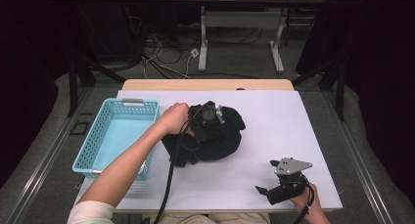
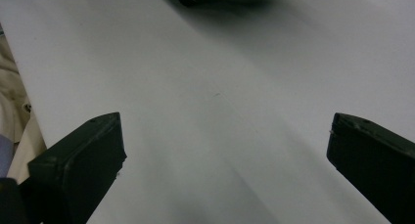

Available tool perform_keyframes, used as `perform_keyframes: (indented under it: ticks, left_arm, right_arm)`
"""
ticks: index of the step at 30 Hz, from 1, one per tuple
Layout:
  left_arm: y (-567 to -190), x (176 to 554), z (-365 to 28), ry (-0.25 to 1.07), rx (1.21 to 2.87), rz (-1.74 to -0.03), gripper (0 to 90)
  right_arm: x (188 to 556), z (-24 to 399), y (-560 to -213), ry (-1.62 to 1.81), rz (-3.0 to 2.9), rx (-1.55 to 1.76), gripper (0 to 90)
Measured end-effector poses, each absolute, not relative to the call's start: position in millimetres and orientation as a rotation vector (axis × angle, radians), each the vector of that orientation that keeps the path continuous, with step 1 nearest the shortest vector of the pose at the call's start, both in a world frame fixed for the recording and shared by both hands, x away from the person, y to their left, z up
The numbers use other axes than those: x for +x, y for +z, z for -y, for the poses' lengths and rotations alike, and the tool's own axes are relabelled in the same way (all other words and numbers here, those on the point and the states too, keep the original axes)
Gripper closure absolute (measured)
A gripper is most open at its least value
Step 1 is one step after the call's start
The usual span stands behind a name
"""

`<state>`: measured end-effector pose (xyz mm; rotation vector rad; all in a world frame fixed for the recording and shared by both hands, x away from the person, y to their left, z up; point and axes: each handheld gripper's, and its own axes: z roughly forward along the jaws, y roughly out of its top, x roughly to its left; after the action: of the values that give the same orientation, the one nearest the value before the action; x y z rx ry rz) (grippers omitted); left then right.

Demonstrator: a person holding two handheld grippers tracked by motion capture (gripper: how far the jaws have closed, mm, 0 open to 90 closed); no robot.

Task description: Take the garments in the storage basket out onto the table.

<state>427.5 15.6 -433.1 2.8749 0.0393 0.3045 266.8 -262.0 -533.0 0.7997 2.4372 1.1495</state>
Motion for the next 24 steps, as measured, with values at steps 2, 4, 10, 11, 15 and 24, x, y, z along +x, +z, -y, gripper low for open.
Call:
perform_keyframes:
  ticks: [2,4,10,11,15,24]
  left_arm:
    - [-435,428,-16,0.299,2.862,-0.048,41.1]
    - [-436,428,-17,0.302,2.858,-0.041,41.0]
    - [-444,427,-17,0.286,2.832,-0.048,40.9]
    - [-445,428,-16,0.288,2.831,-0.043,40.8]
    - [-450,428,-15,0.287,2.812,-0.040,40.7]
    - [-466,427,-8,0.238,2.787,-0.033,39.9]
  right_arm:
    - [267,262,-533,1.148,-2.438,0.801,0.3]
    - [267,262,-533,1.148,-2.438,0.801,0.3]
    - [267,262,-533,1.146,-2.438,0.806,0.3]
    - [267,262,-533,1.145,-2.437,0.808,0.3]
    - [267,262,-533,1.150,-2.441,0.816,0.3]
    - [267,262,-533,1.147,-2.435,0.810,0.3]
